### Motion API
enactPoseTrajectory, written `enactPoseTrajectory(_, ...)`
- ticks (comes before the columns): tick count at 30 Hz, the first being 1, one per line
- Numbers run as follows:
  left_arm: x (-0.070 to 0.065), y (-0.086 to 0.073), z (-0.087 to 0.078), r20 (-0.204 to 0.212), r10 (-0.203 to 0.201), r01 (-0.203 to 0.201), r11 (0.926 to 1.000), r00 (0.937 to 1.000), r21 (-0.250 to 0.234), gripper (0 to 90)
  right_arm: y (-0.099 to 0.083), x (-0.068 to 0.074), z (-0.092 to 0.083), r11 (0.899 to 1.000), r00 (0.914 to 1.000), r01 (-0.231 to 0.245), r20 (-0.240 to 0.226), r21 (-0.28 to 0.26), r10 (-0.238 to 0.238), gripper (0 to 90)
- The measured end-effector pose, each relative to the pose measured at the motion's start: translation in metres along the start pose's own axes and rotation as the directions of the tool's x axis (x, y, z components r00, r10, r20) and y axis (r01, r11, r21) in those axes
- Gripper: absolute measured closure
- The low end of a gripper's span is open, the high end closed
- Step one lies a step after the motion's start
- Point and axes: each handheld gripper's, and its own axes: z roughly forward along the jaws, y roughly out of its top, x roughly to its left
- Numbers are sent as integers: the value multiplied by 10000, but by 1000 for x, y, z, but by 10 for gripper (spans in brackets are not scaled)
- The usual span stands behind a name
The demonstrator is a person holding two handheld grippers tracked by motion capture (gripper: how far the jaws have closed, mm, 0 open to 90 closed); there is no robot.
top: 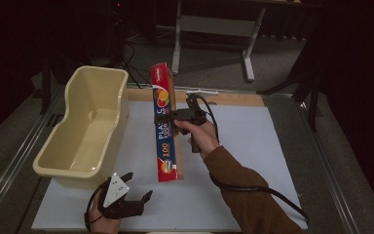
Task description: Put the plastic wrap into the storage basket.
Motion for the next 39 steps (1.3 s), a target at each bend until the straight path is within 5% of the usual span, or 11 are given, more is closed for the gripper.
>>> enactPoseTrajectory(17,-1,0,-1,36,43,-43,10000,10000,-35,154,6,22,20,9996,9990,95,-441,-278,-108,414)
enactPoseTrajectory(29,-2,0,-2,15,-51,52,9999,10000,-154,154,19,34,41,9971,9924,-591,-1103,-472,536,414)
enactPoseTrajectory(39,-2,0,-3,36,-79,79,9997,10000,-216,154,28,41,53,9953,9905,-756,-1193,-608,679,414)
